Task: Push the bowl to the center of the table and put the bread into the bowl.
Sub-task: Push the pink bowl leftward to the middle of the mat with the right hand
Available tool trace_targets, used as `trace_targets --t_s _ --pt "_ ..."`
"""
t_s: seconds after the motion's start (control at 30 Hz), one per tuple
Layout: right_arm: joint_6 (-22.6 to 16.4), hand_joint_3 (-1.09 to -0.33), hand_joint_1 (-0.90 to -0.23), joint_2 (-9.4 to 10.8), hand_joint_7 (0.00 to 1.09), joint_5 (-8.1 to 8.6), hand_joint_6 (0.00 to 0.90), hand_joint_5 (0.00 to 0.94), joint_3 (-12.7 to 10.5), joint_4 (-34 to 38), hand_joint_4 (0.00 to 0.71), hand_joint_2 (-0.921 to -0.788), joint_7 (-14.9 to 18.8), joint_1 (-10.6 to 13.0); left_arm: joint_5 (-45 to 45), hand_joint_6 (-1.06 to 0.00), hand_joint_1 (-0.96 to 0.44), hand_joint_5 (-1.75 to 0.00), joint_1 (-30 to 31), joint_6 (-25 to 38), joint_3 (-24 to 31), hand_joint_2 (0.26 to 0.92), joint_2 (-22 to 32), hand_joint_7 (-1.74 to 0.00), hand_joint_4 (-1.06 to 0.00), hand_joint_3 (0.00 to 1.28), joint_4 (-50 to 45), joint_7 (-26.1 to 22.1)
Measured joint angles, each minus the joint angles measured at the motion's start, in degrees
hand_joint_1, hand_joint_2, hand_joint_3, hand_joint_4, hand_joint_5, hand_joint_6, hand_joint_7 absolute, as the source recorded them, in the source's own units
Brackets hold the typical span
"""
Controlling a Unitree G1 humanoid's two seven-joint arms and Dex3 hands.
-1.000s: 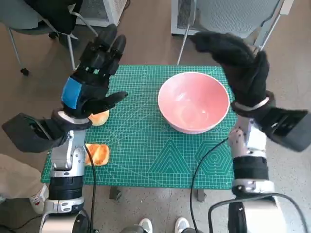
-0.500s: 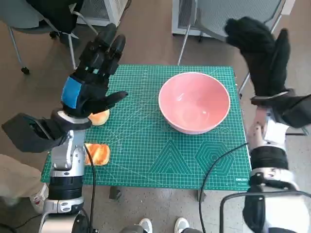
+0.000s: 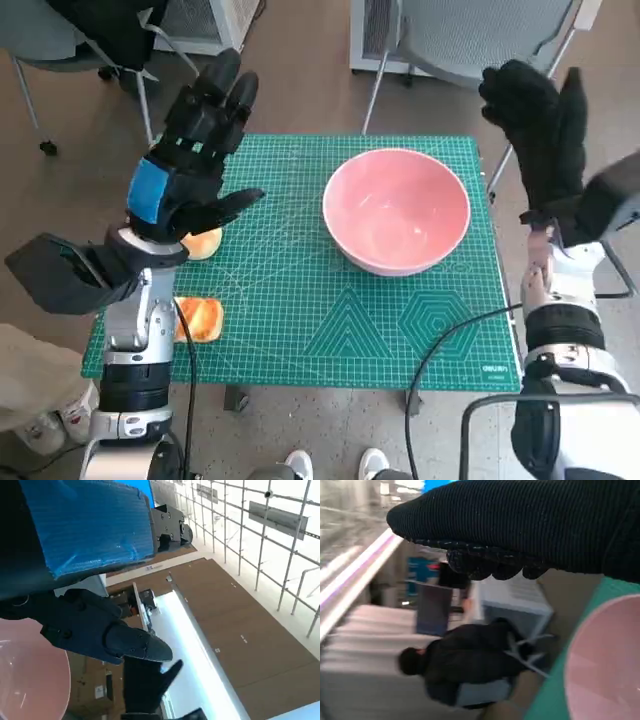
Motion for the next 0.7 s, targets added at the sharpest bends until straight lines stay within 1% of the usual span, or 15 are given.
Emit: trace_targets --t_s 0.07,0.17,0.37,0.53,0.7 --pt "1.1 -0.86 -0.694 -0.1 0.11 -0.51 0.007 -0.001 0.0 0.3 -0.001 -0.921 -0.4 0.1 0.0 -0.11 -0.57 0.0 0.0 -0.2 0.0 0.921 0.0 -0.18 -0.04 0.08 0.0 0.0" --pt "2.8 -0.871 -0.691 -0.2 0.12 -0.59 0.015 -0.001 -0.3 0.7 -0.001 -0.921 -0.7 0.3 0.0 -0.11 -0.57 0.0 0.0 -0.6 0.1 0.921 0.0 -0.18 -0.04 0.08 0.0 0.0" --pt "6.4 -0.896 -0.65 -0.2 0.12 -0.63 0.019 -0.001 -0.8 1.4 -0.001 -0.921 -1.2 1.2 0.1 -0.11 -0.56 0.0 0.1 -0.8 0.1 0.921 0.0 -0.17 -0.04 0.08 0.0 0.1" --pt "9.1 -0.891 -0.636 -0.2 0.12 -0.83 0.007 -0.001 -0.9 1.8 -0.001 -0.921 -2.3 2.1 0.1 -0.12 -0.56 0.0 0.2 -0.9 0.1 0.921 0.0 -0.17 -0.04 0.08 0.0 0.1" --pt "11.4 -0.895 -0.625 -0.2 0.11 -1.86 0.002 -0.001 -0.8 2.2 -0.001 -0.921 -3.9 3.0 0.1 -0.12 -0.56 0.0 0.4 -0.9 0.2 0.921 0.0 -0.17 -0.04 0.08 0.0 0.1"
